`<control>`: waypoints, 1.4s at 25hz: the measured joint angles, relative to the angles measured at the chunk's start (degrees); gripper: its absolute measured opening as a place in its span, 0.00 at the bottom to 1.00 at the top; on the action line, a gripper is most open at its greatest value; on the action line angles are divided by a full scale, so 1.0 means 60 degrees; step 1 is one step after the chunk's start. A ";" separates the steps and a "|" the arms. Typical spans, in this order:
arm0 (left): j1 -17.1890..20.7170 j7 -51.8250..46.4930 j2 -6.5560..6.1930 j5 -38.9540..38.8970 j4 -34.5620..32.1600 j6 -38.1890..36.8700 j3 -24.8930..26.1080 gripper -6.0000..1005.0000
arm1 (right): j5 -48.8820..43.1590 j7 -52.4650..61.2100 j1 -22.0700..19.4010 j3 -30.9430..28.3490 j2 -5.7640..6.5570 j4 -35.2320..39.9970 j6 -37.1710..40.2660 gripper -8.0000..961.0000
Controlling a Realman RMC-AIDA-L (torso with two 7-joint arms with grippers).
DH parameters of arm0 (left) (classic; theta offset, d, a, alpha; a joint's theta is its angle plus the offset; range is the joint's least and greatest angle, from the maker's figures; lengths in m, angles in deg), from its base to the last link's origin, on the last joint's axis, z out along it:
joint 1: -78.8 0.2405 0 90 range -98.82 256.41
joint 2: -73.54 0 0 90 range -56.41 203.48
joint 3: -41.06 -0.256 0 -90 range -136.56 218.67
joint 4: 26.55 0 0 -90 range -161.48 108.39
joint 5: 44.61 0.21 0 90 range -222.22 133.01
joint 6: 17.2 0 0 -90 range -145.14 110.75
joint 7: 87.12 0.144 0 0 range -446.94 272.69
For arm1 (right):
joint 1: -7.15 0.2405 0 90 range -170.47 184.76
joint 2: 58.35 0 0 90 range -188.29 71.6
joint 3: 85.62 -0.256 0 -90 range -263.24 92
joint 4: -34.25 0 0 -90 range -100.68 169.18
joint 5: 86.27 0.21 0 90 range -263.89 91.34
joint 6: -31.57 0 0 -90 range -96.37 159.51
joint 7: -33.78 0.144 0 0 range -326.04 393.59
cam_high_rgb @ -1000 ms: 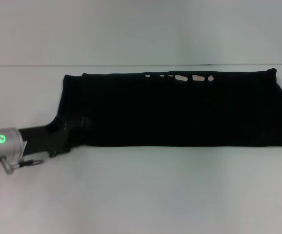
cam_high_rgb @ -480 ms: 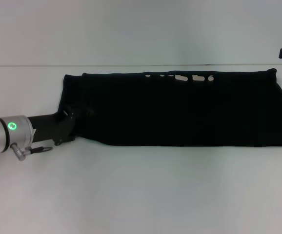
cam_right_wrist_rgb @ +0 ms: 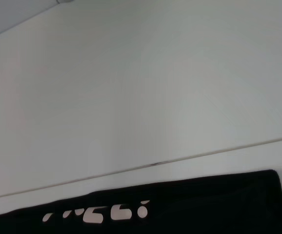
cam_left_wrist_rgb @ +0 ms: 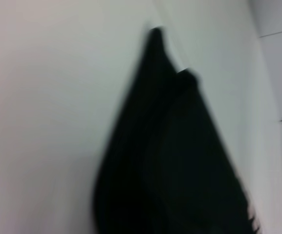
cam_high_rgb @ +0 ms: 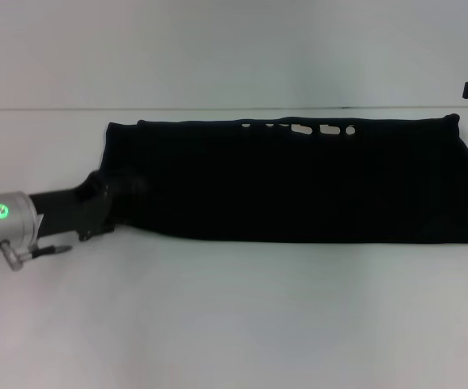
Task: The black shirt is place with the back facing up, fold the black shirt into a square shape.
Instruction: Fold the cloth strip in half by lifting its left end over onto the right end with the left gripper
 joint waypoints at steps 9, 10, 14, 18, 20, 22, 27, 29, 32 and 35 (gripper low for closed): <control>-0.0005 -0.0057 0.0018 0.0026 0.0120 0.0350 -0.0371 0.67 | 0.0008 0.0031 0.0041 -0.0015 0.0013 0.0031 0.0024 0.72; -0.0047 -0.0057 0.0027 0.0026 0.0129 0.0444 -0.0396 0.67 | 0.0011 0.0026 0.0048 -0.0015 0.0013 0.0033 0.0024 0.72; -0.0364 -0.0058 0.0100 0.0031 0.0240 0.1104 -0.0534 0.67 | 0.0039 0.0010 0.0054 -0.0015 0.0014 0.0039 0.0027 0.72; -0.0507 -0.0042 0.0156 0.0031 0.0219 0.1346 -0.0550 0.66 | 0.0115 0.0008 0.0029 -0.0020 0.0014 0.0043 0.0049 0.72; -0.0499 0.0044 0.0148 0.0031 0.0195 0.1341 -0.0585 0.65 | 0.0130 0.0006 0.0008 -0.0066 0.0018 0.0043 0.0074 0.72; -0.0463 0.0283 0.0102 0.0031 0.0162 0.1286 -0.0706 0.64 | 0.0142 0.0005 -0.0012 -0.0104 0.0025 0.0044 0.0100 0.72; -0.0454 0.0449 0.0018 0.0031 0.0160 0.1269 -0.0917 0.46 | 0.0151 -0.0005 -0.0023 -0.0125 0.0041 0.0053 0.0124 0.72; -0.0450 0.0512 0.0015 0.0032 0.0166 0.1283 -0.1012 0.39 | 0.0151 -0.0011 -0.0025 -0.0130 0.0043 0.0056 0.0129 0.72; -0.0448 0.0523 0.0016 0.0033 0.0164 0.1310 -0.1136 0.28 | 0.0150 -0.0015 -0.0042 -0.0131 0.0044 0.0058 0.0141 0.72; -0.0445 0.0601 0.0037 0.0033 0.0144 0.1306 -0.1177 0.20 | 0.0205 -0.0217 -0.0057 -0.0154 0.0044 0.0058 0.0143 0.72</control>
